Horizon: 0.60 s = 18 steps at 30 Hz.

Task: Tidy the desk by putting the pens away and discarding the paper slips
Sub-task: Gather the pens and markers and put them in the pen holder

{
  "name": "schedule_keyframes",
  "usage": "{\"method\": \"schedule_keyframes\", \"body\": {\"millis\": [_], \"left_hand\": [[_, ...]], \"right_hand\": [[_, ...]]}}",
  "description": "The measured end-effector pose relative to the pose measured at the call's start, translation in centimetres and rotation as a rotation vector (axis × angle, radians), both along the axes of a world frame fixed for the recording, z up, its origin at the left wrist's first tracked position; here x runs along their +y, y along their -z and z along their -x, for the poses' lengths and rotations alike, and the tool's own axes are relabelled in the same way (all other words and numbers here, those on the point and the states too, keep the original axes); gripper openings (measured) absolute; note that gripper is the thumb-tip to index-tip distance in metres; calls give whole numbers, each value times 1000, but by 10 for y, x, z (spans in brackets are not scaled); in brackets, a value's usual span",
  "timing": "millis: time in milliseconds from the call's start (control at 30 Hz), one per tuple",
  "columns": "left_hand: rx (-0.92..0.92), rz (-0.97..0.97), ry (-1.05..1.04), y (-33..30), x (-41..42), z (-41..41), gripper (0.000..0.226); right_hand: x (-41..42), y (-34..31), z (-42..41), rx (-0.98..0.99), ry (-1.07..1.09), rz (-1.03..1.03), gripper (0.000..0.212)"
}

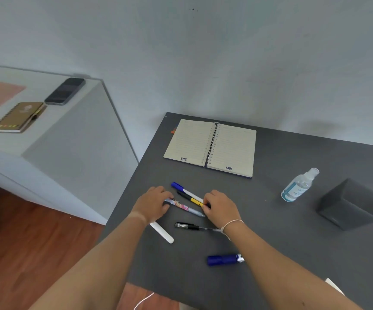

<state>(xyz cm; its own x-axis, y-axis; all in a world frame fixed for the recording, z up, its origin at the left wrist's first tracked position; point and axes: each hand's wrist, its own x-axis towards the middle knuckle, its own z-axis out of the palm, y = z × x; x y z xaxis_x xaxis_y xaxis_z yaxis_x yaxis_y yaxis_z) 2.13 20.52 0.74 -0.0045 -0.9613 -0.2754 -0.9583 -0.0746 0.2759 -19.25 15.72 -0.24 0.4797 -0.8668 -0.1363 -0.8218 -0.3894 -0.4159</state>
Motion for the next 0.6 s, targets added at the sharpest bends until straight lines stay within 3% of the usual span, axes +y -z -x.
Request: {"method": "schedule_keyframes", "body": {"millis": [167, 367, 533, 600], "left_hand": [[5, 16, -32, 2, 4, -3, 21], [170, -29, -122, -5, 10, -14, 8], [472, 6, -389, -17, 8, -18, 11], [614, 31, -526, -24, 5, -19, 8]], "right_hand": [[2, 4, 2, 84, -45, 35, 22], [4, 4, -1, 85, -32, -8, 19], [5, -7, -5, 4, 30, -95, 3], [4, -12, -7, -35, 61, -130, 10]]}}
